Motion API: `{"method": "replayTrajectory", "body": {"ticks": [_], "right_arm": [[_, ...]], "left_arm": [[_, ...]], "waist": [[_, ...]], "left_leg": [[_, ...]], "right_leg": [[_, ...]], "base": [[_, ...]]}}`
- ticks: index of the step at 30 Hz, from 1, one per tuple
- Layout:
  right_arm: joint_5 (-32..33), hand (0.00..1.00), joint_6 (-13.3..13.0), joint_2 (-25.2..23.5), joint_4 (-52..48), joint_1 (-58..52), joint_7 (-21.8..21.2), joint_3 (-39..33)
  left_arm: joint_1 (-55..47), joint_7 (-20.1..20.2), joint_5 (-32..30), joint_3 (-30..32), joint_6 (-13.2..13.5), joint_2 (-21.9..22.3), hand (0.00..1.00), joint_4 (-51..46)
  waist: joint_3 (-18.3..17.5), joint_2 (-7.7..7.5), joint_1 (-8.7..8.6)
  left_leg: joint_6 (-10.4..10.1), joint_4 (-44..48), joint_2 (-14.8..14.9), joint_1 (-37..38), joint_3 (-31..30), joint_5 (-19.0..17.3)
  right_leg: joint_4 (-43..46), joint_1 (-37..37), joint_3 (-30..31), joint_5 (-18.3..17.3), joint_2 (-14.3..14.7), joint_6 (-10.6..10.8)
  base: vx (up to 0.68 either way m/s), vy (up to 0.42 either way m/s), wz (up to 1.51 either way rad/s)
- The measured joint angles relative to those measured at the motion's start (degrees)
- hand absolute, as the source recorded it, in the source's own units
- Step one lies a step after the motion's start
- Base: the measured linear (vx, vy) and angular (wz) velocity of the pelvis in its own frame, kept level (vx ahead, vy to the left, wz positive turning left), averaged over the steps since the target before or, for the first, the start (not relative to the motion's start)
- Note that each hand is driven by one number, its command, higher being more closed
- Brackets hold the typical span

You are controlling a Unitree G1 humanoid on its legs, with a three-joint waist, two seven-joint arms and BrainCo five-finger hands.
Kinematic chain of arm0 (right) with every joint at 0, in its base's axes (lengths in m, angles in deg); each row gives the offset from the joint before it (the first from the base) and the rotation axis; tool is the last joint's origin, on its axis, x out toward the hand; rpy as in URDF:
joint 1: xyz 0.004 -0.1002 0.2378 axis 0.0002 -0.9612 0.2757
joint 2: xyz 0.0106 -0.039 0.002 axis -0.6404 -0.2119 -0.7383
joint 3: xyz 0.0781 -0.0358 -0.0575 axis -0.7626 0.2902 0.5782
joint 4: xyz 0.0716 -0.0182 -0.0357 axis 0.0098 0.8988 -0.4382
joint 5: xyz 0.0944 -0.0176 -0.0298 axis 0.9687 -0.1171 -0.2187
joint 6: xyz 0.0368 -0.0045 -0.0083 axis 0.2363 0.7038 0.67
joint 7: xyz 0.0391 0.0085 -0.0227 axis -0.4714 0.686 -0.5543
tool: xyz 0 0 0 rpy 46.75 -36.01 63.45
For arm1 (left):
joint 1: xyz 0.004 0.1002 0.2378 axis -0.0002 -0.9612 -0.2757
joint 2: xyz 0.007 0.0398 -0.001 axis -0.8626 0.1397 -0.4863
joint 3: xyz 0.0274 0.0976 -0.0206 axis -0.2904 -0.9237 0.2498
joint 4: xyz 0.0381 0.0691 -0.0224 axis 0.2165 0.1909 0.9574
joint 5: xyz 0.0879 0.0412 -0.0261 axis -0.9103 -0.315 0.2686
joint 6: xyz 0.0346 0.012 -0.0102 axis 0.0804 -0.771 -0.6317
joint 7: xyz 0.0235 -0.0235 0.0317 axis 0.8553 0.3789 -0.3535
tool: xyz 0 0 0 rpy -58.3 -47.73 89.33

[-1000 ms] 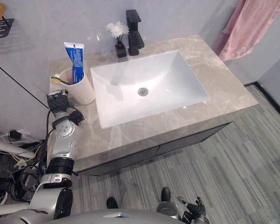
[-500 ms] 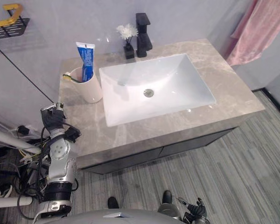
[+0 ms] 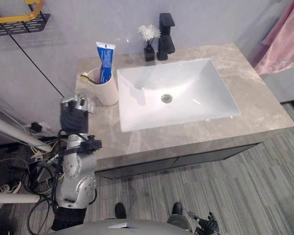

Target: Organize washtable

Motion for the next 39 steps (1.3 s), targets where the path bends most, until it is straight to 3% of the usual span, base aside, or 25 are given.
{"method": "replayTrajectory", "body": {"ticks": [8,20,27,31,39], "right_arm": [[0.14,0.0,0.0,0.29,0.09,-0.56,0.02,0.92],[0.16,0.0,0.04,0.5,-0.04,-0.57,0.21,4.02],[0.16,0.0,0.04,0.49,-0.25,-0.51,0.24,4.05],[0.15,0.0,0.04,0.39,-0.74,-0.37,0.23,3.98],[0.1,0.0,0.07,-0.23,-1.05,-0.4,0.22,3.0]], "left_arm": [[0.09,5.58,2.41,-13.13,-0.61,0.42,1.0,0.8],[5.39,6.46,2.22,-17.97,-2.29,-3.57,1.0,11.9],[11.23,2.99,-1.27,-15.79,-2.74,-3.81,1.0,20.78],[12.89,0.09,-3.51,-11.4,-2.98,-3.99,1.0,23.75],[15.86,-4.87,-5.85,-1.97,-3.43,-5.28,1.0,29.2]], "waist": [[-0.88,0.71,-0.23],[-2.18,-0.33,-1.41],[-2.18,-0.36,-1.68],[-2.05,-0.58,-2.87],[-1.67,-1.23,-3.04]], "left_leg": [[0.21,-0.07,0.13,-0.17,-0.05,0.68],[0.23,-0.07,0.1,0.39,0.3,0.9],[0.12,-0.06,0.09,0.4,0.58,0.8],[0.1,-0.06,0.1,0.48,1.28,0.69],[0.16,-0.05,0.1,1.03,2.97,0.29]], "right_leg": [[0.99,-0.51,0.08,-0.08,-0.02,-0.1],[-1.31,0.32,-0.31,0.78,0.14,-0.33],[-2.82,1.18,-0.42,1.69,0.31,-0.13],[-2.83,1.11,-0.13,1.73,0.3,-0.12],[-2.85,0.59,1.39,2.04,0.28,-0.12]], "base": [[-0.04,0.006,0.01],[-0.01,0.002,-0.02],[0.01,-0.003,-0.01],[0.0,0.002,-0.03],[0.0,0.006,-0.11]]}}
